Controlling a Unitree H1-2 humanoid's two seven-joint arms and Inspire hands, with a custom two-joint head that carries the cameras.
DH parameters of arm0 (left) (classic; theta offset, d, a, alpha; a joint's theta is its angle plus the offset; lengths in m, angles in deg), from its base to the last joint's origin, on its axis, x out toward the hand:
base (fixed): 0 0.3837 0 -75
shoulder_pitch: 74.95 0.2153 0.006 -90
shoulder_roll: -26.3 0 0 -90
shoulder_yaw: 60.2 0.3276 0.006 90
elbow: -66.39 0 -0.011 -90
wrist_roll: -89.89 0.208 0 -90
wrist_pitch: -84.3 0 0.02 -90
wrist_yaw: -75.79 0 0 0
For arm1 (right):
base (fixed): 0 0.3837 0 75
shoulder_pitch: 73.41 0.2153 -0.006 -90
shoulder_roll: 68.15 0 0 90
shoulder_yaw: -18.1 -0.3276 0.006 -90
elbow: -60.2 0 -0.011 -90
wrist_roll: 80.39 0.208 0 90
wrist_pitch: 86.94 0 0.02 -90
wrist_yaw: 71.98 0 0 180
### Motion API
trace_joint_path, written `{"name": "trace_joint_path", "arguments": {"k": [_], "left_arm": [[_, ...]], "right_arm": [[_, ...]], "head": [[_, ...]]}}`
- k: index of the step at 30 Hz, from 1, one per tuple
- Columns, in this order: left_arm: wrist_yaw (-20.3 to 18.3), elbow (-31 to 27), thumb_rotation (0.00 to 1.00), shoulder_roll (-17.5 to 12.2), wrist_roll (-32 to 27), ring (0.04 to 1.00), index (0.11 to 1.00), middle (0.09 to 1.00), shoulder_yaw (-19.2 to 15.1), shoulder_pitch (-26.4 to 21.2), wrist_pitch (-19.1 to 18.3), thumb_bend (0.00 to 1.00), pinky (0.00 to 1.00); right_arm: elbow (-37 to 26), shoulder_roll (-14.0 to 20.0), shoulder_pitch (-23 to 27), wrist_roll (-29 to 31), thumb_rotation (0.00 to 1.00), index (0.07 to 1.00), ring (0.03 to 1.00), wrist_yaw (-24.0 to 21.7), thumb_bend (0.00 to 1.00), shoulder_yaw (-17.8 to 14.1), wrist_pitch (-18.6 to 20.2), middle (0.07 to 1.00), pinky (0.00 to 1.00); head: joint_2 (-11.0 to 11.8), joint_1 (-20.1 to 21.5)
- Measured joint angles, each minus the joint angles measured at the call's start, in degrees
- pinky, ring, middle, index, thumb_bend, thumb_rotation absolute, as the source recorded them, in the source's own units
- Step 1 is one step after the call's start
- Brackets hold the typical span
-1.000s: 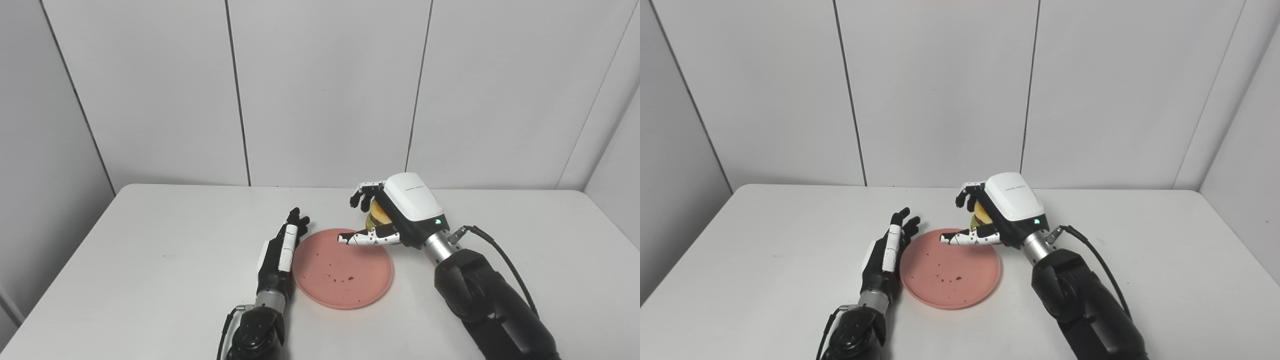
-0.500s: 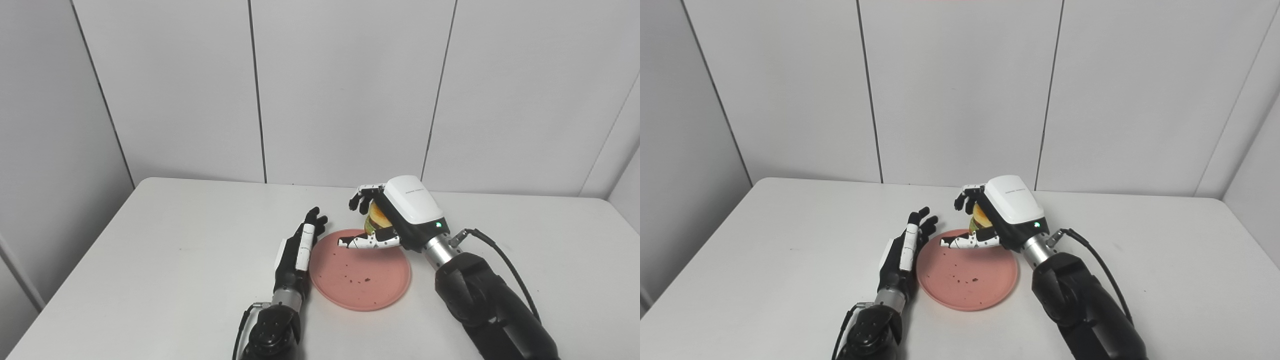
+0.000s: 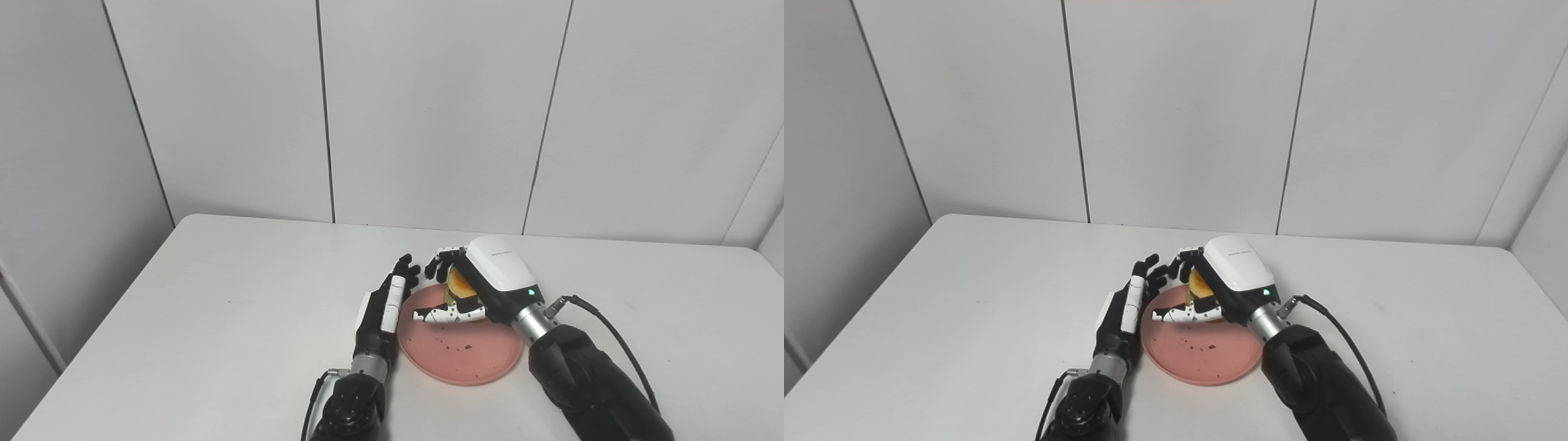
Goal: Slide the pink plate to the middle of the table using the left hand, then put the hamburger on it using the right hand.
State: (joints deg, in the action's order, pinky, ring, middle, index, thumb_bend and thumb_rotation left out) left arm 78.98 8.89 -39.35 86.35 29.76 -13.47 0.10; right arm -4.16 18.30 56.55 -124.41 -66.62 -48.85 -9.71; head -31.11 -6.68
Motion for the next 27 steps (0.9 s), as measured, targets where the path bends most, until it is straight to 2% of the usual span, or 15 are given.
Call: {"name": "trace_joint_path", "arguments": {"k": [7, 12, 22, 27], "left_arm": [[0.01, 0.10, 1.00, 0.02, 0.17, 0.913, 0.894, 0.899, 0.13, -0.03, 0.08, 0.91, 0.94], [0.05, 0.32, 1.00, 0.02, 0.32, 0.892, 0.860, 0.884, 0.28, -0.03, 0.43, 0.91, 0.91], [0.30, 0.29, 1.00, 0.02, 0.44, 0.878, 0.828, 0.870, 0.61, -0.02, 0.45, 0.91, 0.89], [0.41, 0.42, 1.00, 0.02, 0.44, 0.873, 0.815, 0.865, 0.66, -0.03, 0.69, 0.92, 0.89]], "right_arm": [[5.31, -0.45, 0.00, 0.38, 0.68, 0.513, 0.429, 3.44, 0.62, 0.43, -3.53, 0.500, 0.37], [7.78, -0.53, 0.02, 0.37, 0.73, 0.522, 0.428, 4.56, 0.62, 0.72, -3.91, 0.498, 0.37], [13.46, -0.48, 0.12, 0.36, 0.75, 0.519, 0.425, 7.23, 0.62, 1.43, -6.18, 0.498, 0.37], [13.69, -0.36, 0.34, 0.32, 0.75, 0.518, 0.438, 8.07, 0.61, 1.69, -6.37, 0.505, 0.38]], "head": [[-0.17, -0.26], [-0.26, -0.18], [-0.18, 0.00], [0.00, 0.00]]}}
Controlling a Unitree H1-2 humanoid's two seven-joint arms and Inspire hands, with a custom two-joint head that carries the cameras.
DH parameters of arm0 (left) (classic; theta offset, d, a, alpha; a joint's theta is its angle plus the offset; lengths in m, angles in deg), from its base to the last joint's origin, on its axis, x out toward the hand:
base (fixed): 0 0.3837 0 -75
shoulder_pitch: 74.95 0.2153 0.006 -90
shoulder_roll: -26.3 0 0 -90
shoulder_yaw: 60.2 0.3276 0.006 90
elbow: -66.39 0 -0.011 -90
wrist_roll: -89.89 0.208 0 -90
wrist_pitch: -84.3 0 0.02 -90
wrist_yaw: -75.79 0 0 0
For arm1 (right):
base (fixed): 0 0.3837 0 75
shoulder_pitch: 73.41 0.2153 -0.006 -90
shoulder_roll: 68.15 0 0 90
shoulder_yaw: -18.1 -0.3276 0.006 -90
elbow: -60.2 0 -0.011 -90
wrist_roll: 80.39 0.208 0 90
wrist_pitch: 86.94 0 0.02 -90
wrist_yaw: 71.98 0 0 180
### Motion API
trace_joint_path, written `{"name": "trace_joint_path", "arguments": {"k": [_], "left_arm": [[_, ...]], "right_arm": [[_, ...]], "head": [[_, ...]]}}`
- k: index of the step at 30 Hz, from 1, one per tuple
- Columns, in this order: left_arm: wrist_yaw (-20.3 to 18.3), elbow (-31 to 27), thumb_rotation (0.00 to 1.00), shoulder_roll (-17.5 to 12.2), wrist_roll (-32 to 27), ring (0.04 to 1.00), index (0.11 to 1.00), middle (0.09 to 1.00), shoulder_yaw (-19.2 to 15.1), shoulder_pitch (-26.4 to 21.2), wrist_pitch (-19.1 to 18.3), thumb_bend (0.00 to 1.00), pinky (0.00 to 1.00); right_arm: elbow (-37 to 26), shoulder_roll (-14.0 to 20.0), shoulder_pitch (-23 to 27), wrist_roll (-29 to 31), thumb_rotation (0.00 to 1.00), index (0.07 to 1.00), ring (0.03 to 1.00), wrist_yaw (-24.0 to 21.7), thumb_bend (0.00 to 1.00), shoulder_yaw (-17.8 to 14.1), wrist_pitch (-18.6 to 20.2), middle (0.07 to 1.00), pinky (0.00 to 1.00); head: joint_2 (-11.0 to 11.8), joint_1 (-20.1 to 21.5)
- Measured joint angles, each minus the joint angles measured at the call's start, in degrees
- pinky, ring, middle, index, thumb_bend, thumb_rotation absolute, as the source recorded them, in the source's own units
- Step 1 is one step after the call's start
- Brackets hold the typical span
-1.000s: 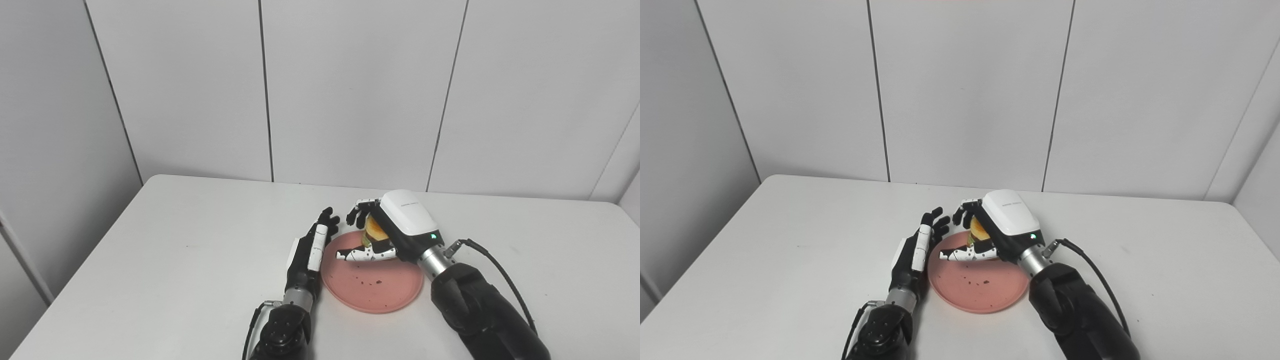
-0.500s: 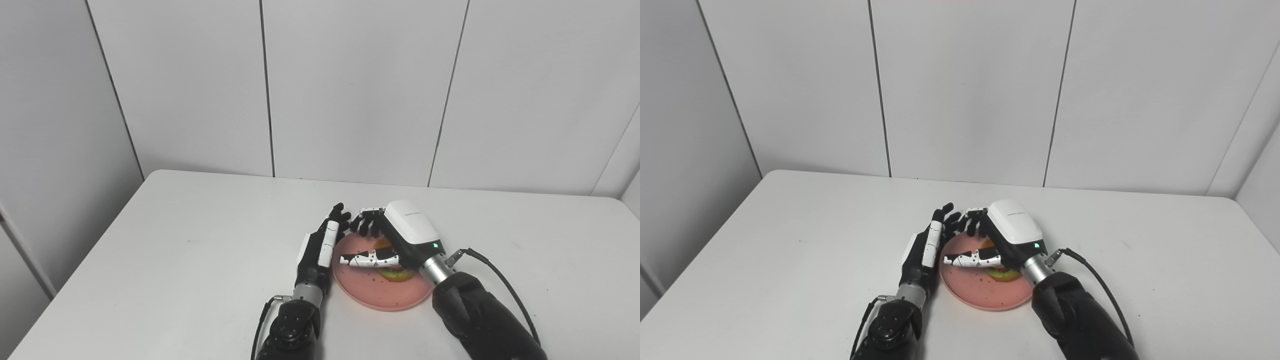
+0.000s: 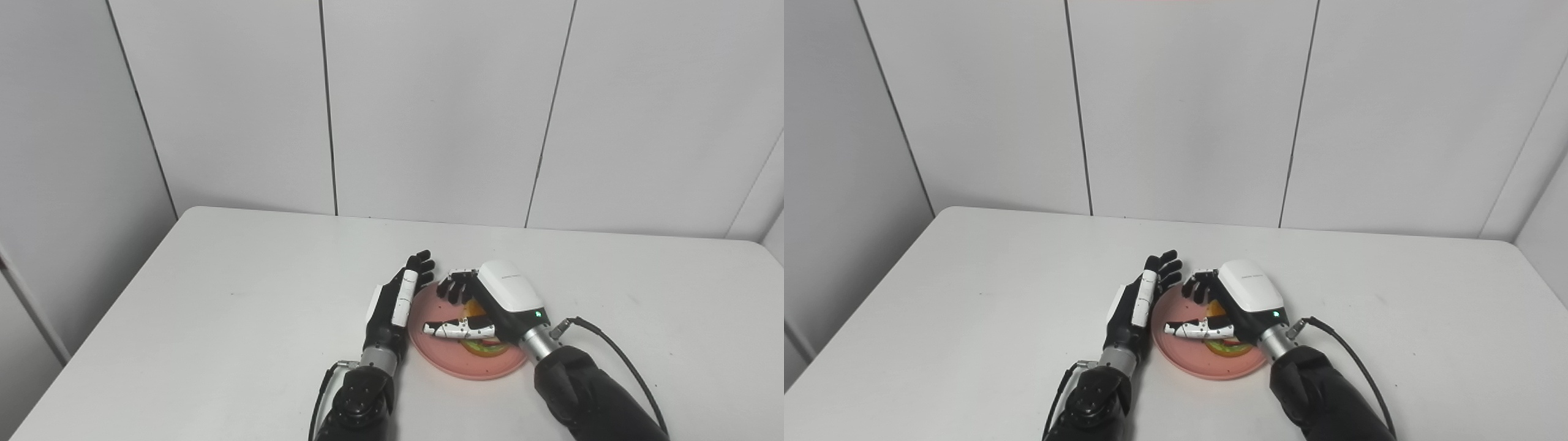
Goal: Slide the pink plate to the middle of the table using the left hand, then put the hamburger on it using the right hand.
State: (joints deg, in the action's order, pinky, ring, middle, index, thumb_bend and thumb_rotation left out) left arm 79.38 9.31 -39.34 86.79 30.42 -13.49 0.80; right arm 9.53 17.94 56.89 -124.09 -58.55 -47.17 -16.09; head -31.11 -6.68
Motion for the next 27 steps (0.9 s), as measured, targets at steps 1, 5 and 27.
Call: {"name": "trace_joint_path", "arguments": {"k": [1, 5, 27], "left_arm": [[0.04, 0.00, 1.00, 0.00, 0.00, 0.873, 0.814, 0.865, 0.01, 0.00, 0.00, 0.92, 0.89], [0.09, 0.00, 1.00, 0.00, 0.00, 0.871, 0.814, 0.868, 0.07, 0.00, 0.00, 0.91, 0.89], [-0.32, -0.22, 1.00, -0.15, -0.18, 0.931, 0.842, 0.883, -0.19, -0.03, -0.76, 0.92, 0.99]], "right_arm": [[-0.03, 0.05, 0.11, 0.00, 0.75, 0.518, 0.440, 0.06, 0.61, 0.02, 0.00, 0.507, 0.38], [-0.60, 0.56, 0.27, -0.05, 0.78, 0.526, 0.445, 0.12, 0.62, 0.06, 0.00, 0.516, 0.38], [-12.23, 3.29, -1.48, 1.56, 1.00, 0.818, 0.826, 3.10, 0.74, -4.77, -3.06, 0.905, 0.68]], "head": [[0.00, 0.00], [0.00, 0.09], [0.26, 1.41]]}}
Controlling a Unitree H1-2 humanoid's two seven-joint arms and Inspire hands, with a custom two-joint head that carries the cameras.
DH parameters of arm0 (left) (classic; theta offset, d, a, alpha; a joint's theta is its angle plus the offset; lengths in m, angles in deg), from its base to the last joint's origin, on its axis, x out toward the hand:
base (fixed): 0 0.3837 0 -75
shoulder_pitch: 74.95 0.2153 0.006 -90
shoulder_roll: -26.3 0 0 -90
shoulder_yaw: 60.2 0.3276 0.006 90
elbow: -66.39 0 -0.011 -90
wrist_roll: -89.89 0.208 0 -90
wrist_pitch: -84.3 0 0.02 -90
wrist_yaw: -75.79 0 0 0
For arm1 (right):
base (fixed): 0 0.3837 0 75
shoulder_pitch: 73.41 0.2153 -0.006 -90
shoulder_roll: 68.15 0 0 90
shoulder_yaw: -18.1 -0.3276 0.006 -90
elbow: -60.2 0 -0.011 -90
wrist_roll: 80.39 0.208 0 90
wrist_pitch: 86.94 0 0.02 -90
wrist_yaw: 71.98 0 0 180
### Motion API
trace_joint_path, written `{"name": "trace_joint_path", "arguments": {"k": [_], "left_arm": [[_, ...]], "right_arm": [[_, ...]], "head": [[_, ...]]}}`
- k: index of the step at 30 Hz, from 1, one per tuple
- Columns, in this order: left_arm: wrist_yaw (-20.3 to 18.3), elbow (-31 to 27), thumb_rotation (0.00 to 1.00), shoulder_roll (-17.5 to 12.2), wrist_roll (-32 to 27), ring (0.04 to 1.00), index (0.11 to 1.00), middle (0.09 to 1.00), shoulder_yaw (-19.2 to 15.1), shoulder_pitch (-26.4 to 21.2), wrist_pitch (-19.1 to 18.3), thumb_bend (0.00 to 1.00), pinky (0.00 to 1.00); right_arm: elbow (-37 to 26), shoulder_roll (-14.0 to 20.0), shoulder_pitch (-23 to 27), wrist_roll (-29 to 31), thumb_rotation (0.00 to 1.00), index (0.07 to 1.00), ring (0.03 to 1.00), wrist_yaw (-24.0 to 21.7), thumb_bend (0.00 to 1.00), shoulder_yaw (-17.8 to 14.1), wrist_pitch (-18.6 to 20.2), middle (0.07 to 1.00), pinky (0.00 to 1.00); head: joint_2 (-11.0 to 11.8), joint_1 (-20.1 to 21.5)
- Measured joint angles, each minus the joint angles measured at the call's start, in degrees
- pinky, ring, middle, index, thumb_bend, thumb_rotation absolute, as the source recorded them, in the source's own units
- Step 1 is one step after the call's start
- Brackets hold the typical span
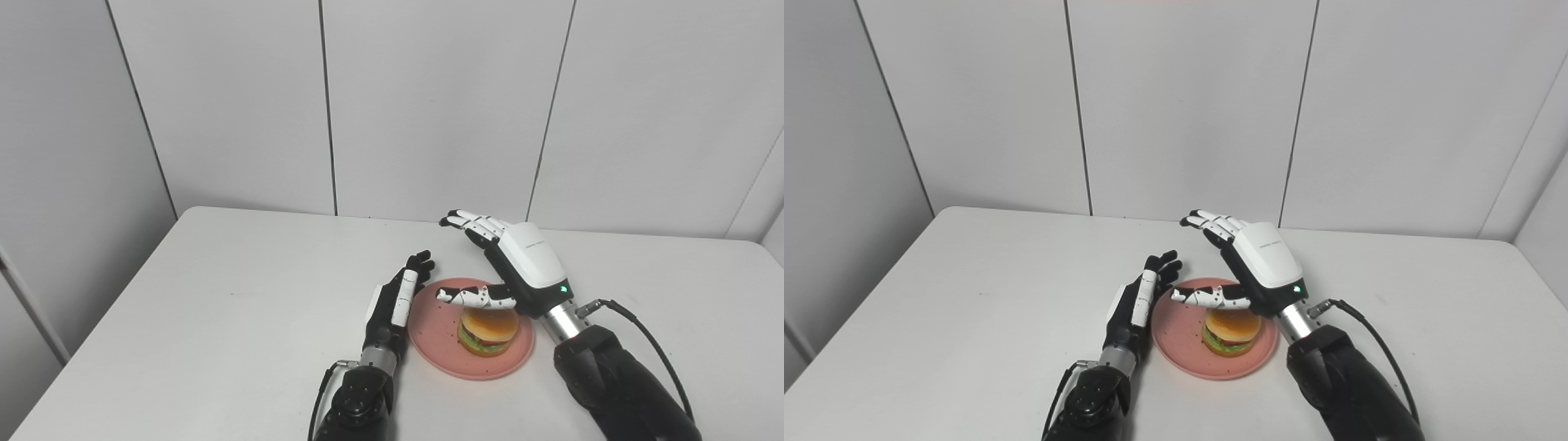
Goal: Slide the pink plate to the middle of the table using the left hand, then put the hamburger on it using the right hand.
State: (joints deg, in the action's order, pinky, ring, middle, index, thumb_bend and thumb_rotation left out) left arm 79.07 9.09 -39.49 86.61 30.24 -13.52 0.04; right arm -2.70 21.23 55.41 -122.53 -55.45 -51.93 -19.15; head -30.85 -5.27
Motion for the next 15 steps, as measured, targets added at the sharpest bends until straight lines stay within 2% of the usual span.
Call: {"name": "trace_joint_path", "arguments": {"k": [4, 9, 10, 15], "left_arm": [[-0.15, -0.04, 1.00, -0.04, -0.13, 0.949, 0.868, 0.907, -0.56, 0.00, 0.00, 0.92, 1.00], [1.18, -0.10, 0.97, 0.10, -0.08, 0.989, 0.900, 0.956, -1.84, -0.03, 0.28, 0.94, 1.00], [1.77, -0.08, 0.97, 0.11, 0.06, 0.996, 0.916, 0.971, -2.07, -0.03, 0.57, 0.94, 1.00], [4.93, 0.79, 1.00, -0.26, 2.65, 1.000, 0.978, 0.998, -2.39, -0.02, 2.94, 0.96, 1.00]], "right_arm": [[2.52, -1.58, -1.05, 9.05, 1.00, 0.837, 0.855, -1.74, 0.78, -5.44, 0.33, 0.900, 0.74], [6.37, -7.34, -4.81, 25.58, 1.00, 0.847, 0.852, -4.14, 0.76, -14.72, 0.95, 0.875, 0.81], [6.52, -8.37, -5.46, 28.05, 1.00, 0.875, 0.870, -4.66, 0.75, -16.08, 1.44, 0.896, 0.85], [7.20, -12.35, -6.36, 38.58, 1.00, 0.879, 0.882, -6.17, 0.79, -21.84, 5.51, 0.920, 0.90]], "head": [[-0.09, -0.18], [-0.26, 0.35], [-0.26, 0.70], [-0.26, 1.58]]}}
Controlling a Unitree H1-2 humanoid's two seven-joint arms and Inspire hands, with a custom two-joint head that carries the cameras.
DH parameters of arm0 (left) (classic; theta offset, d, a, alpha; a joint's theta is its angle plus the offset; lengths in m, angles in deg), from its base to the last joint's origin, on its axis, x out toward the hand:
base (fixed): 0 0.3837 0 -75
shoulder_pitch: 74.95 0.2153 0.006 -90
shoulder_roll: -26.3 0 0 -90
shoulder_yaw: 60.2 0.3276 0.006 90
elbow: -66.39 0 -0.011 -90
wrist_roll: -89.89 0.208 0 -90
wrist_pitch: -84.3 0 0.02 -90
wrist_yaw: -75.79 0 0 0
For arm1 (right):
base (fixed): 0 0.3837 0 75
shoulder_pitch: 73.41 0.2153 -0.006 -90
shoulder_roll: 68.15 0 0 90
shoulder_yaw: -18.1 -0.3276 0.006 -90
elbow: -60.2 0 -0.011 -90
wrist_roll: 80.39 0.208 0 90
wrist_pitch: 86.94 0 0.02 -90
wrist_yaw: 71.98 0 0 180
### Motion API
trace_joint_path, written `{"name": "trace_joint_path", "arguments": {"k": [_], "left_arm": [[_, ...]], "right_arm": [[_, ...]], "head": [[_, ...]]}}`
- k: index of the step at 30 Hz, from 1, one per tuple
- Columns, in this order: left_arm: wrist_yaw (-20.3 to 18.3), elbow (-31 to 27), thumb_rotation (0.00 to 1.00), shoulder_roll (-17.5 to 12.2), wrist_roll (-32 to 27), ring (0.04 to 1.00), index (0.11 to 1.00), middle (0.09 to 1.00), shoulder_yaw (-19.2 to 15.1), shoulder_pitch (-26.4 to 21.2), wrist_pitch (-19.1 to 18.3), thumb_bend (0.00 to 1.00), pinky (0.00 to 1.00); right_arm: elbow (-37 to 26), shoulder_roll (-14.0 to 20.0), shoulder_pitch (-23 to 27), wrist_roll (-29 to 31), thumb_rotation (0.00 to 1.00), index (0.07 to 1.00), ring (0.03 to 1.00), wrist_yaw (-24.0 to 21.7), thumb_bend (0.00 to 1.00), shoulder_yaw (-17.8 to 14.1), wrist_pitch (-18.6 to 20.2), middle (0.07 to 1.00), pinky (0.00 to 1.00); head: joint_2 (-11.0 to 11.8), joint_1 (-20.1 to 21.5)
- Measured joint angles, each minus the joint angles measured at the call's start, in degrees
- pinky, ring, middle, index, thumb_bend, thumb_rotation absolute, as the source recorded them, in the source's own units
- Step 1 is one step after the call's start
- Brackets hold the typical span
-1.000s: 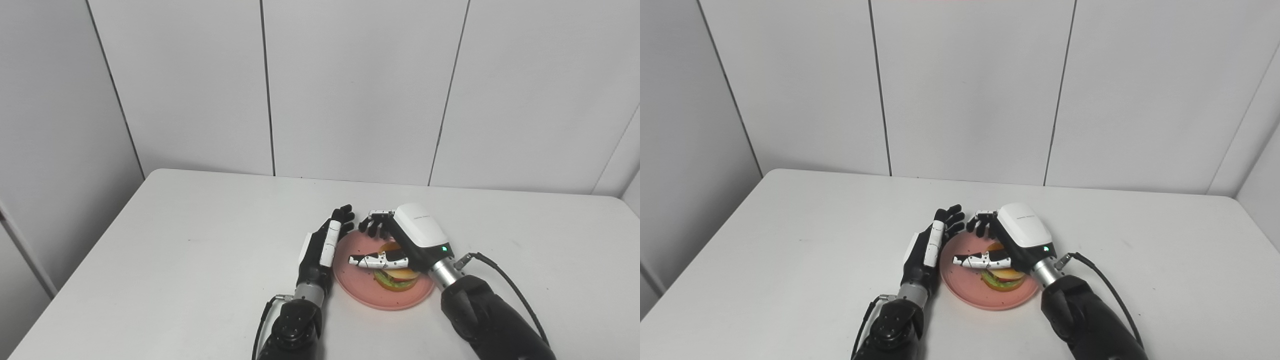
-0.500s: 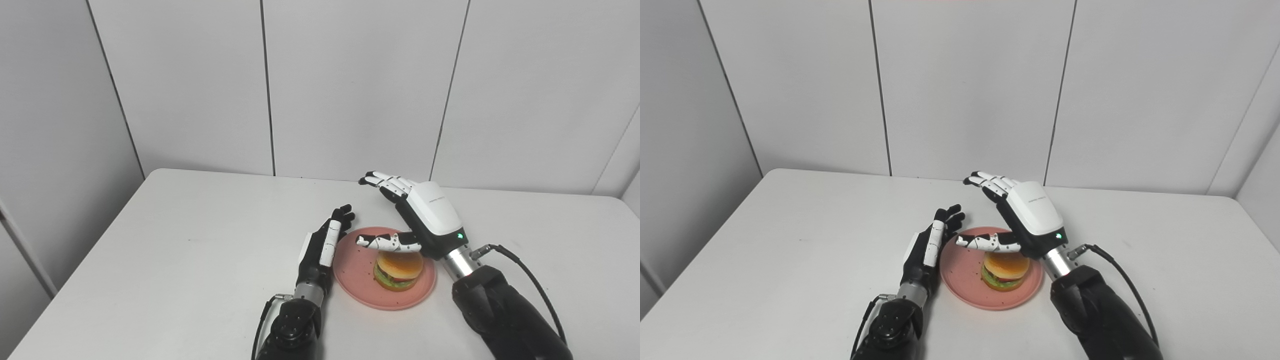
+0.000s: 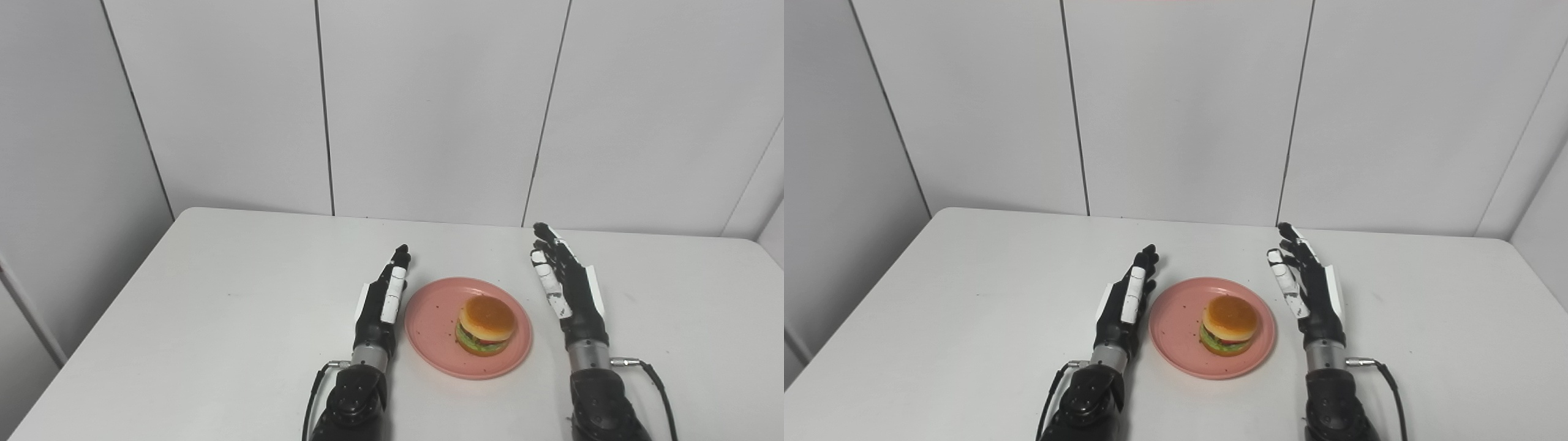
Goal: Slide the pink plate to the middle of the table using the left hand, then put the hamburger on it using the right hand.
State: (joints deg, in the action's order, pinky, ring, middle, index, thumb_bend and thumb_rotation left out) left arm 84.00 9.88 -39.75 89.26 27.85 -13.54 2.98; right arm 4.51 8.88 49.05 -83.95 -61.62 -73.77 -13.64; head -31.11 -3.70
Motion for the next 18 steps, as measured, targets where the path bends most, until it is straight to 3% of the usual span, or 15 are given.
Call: {"name": "trace_joint_path", "arguments": {"k": [8, 18], "left_arm": [[1.04, 1.09, 1.00, -0.49, 1.93, 1.000, 1.000, 1.000, -0.01, -0.01, 1.76, 0.98, 1.00], [0.18, 0.07, 1.00, -1.56, 0.77, 1.000, 1.000, 1.000, -0.38, 0.29, 0.78, 0.96, 1.00]], "right_arm": [[0.87, -2.62, -0.42, 3.98, 1.00, 0.869, 0.865, 0.29, 0.75, -2.62, 3.62, 0.893, 0.87], [-2.04, -5.16, -2.45, 2.12, 1.00, 0.895, 0.884, 1.10, 0.74, -0.75, 8.08, 0.915, 0.89]], "head": [[-0.35, 1.94], [-1.23, 5.80]]}}
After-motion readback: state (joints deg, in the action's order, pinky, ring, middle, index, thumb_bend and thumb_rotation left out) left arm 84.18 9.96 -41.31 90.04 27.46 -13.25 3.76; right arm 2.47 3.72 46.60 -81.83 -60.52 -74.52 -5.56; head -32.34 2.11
